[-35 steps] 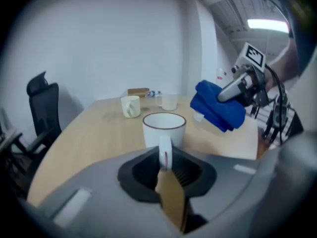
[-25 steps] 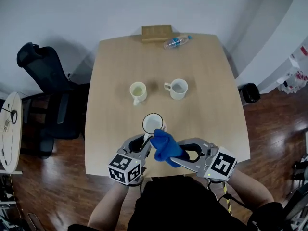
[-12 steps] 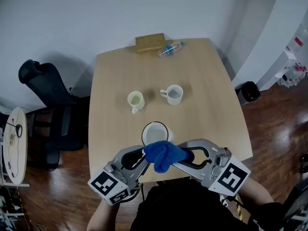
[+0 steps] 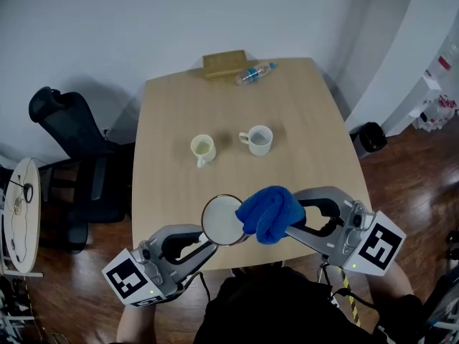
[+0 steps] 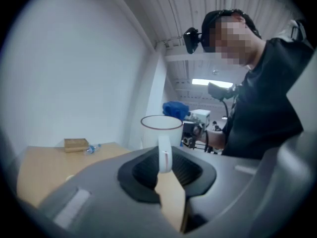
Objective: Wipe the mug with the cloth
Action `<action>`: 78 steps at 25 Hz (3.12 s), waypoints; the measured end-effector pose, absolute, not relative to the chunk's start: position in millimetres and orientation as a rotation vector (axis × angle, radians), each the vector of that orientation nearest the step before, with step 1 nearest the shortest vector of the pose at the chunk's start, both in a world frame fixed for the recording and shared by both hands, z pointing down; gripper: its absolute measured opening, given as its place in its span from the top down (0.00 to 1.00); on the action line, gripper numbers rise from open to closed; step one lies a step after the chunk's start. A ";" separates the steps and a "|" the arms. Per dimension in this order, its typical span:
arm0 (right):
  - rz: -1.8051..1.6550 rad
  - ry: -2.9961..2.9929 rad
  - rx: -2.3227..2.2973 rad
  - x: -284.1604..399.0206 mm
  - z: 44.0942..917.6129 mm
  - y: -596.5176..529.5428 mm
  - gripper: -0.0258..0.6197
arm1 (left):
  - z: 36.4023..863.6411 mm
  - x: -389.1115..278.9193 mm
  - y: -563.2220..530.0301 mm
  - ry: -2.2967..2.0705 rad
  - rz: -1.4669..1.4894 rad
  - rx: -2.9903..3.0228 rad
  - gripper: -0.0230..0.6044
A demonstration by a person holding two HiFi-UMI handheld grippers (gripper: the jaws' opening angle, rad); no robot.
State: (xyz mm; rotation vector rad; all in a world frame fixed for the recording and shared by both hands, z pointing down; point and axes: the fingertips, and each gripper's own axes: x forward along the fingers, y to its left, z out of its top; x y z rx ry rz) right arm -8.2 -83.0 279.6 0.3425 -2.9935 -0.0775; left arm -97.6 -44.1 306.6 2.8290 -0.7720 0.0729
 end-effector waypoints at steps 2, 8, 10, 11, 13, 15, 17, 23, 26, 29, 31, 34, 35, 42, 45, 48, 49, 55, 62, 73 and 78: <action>-0.017 -3.087 0.287 -6.9 266.2 -85.7 0.79 | 295.4 -88.5 -24.7 -0.638 0.051 2.874 0.87; 0.454 -3.294 -0.321 -9.8 250.1 -71.9 0.79 | 264.8 -52.7 17.1 -0.203 -0.125 2.890 0.87; 0.641 -3.291 -0.578 -15.1 248.3 -63.6 0.79 | 254.8 -42.5 23.4 -0.107 -0.198 2.884 0.87; 0.716 -3.278 -0.689 -19.2 247.9 -58.5 0.79 | 251.4 -38.2 25.4 -0.077 -0.220 2.885 0.87; 0.823 -3.247 -0.850 -28.6 247.6 -48.4 0.79 | 248.7 -32.3 27.6 -0.040 -0.239 2.887 0.87; 0.900 -3.226 -0.944 -36.3 247.0 -40.1 0.79 | 249.2 -29.6 29.4 -0.019 -0.249 2.881 0.87; 0.968 -3.220 -0.989 -39.7 246.9 -35.9 0.79 | 250.7 -28.9 30.5 -0.017 -0.263 2.869 0.87; 0.941 -3.306 -0.805 -37.8 265.4 -56.8 0.79 | 255.1 -32.2 23.3 -0.089 -0.324 2.838 0.87; 0.901 -3.407 -0.351 -23.5 271.4 -103.0 0.79 | 254.3 -47.3 5.4 -0.262 -0.402 2.801 0.87; 0.698 -3.430 0.243 7.5 268.4 -147.4 0.79 | 255.0 -75.7 -29.1 -0.592 -0.501 2.711 0.87; 0.387 -3.370 0.542 24.9 255.8 -155.9 0.79 | 258.4 -95.5 -54.0 -0.834 -0.520 2.654 0.87; -0.117 -3.238 0.673 18.1 226.3 -127.3 0.79 | 271.6 -121.1 -79.6 -1.134 -0.459 2.604 0.87; -0.257 -3.188 0.656 7.9 221.7 -112.7 0.79 | 274.8 -126.4 -85.3 -1.196 -0.446 2.585 0.87; -0.846 -2.854 0.533 -63.1 244.5 -70.3 0.79 | 269.8 -118.1 -102.8 -1.292 -0.459 2.533 0.87; -0.918 -2.790 0.619 -62.3 240.9 -77.3 0.79 | 269.6 -111.4 -101.2 -1.305 -0.436 2.542 0.87; -0.839 -2.791 0.675 -50.2 237.3 -92.8 0.79 | 269.0 -110.0 -97.3 -1.289 -0.433 2.545 0.87; -0.748 -2.810 0.680 -44.0 238.9 -100.2 0.80 | 268.2 -108.7 -95.0 -1.271 -0.435 2.552 0.87; 0.231 -3.233 0.525 -11.0 229.9 -149.7 0.80 | 253.2 -95.0 -69.9 -0.956 -0.554 2.554 0.87; 1.203 -3.338 -0.173 -15.1 239.9 -144.1 0.80 | 219.2 -73.7 -29.3 -0.435 -0.784 2.464 0.87; 2.293 -3.138 -0.724 -36.5 240.6 -109.6 0.80 | 213.0 -86.6 -39.4 -0.218 -1.212 2.153 0.87; 1.916 -3.397 -0.187 -10.8 252.5 -138.4 0.80 | 225.0 -102.6 -53.5 -0.398 -1.197 2.156 0.87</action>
